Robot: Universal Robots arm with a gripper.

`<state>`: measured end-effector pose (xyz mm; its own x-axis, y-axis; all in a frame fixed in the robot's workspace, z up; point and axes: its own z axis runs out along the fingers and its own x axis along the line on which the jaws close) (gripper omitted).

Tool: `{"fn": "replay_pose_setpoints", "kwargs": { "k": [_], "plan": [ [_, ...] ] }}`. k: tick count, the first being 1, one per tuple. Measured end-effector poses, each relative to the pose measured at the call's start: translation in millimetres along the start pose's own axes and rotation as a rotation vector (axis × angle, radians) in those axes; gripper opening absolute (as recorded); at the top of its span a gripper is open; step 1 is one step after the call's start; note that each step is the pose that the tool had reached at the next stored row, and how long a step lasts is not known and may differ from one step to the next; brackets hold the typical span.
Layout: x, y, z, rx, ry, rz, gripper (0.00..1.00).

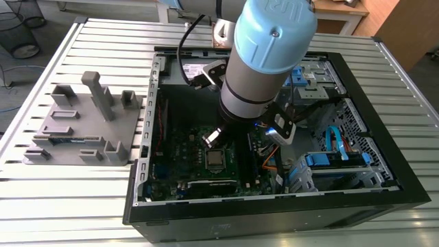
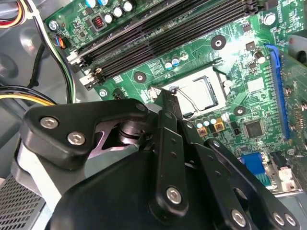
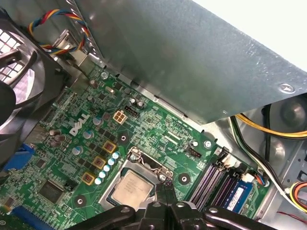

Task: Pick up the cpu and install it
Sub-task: 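Install the first cpu locking lever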

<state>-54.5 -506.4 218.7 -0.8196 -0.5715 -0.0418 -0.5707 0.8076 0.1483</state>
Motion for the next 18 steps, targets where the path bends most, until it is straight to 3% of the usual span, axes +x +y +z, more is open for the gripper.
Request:
{"fn": "replay_pose_setpoints", "kwargs": {
  "k": [10, 18],
  "plan": [
    [0.0, -0.2, 1.4, 0.0001, 0.0, 0.0, 0.11],
    [0.2, -0.9, 5.9, 0.0105, 0.007, 0.001, 0.11]
  ]
}}
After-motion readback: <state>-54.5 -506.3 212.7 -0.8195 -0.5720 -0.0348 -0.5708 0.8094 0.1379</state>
